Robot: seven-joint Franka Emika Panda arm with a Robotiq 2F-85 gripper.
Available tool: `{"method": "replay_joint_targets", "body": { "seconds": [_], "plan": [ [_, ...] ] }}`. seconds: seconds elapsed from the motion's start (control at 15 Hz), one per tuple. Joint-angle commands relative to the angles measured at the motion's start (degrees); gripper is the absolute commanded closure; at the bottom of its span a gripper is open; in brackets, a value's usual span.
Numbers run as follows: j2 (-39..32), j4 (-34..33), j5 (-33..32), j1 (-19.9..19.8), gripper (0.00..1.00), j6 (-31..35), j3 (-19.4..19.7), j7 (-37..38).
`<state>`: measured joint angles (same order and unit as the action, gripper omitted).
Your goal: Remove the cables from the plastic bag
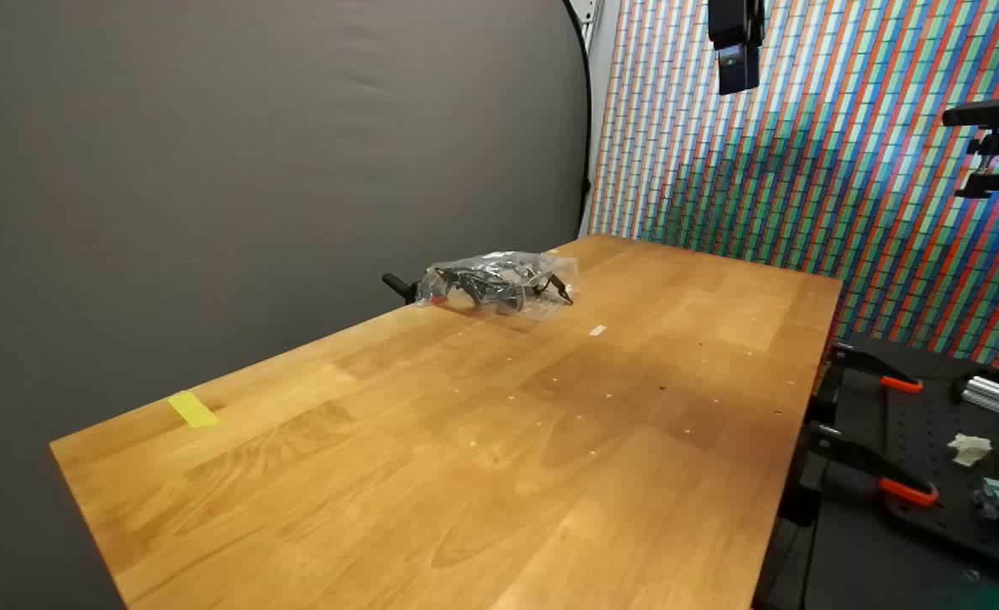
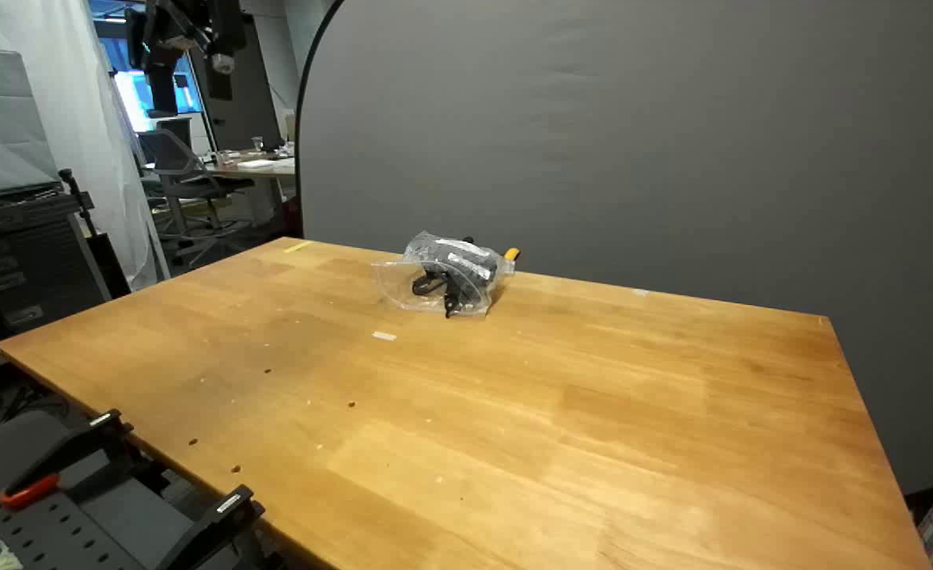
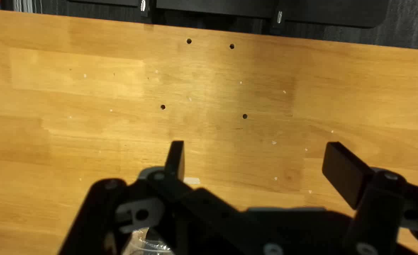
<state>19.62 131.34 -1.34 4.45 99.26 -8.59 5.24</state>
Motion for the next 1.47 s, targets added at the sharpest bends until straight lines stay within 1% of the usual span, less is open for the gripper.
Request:
{"method": "replay_joint_targets", "body": {
  "seconds": [0.0, 0.93, 1.2, 1.4],
  "plan": [
    [-0.04, -0.24, -0.15, 0.55, 0.0, -0.09, 0.47, 0.15],
    [-0.1, -0.1, 0.09, 0.71, 0.0, -0.01, 0.51, -0.36],
    [-2.09, 3.3, -0.75, 0.59, 0.0, 3.9, 0.37, -0.22],
    [-4.83, 6.98, -3.3, 0.16, 0.0, 12.12, 0.29, 0.28]
  ]
}}
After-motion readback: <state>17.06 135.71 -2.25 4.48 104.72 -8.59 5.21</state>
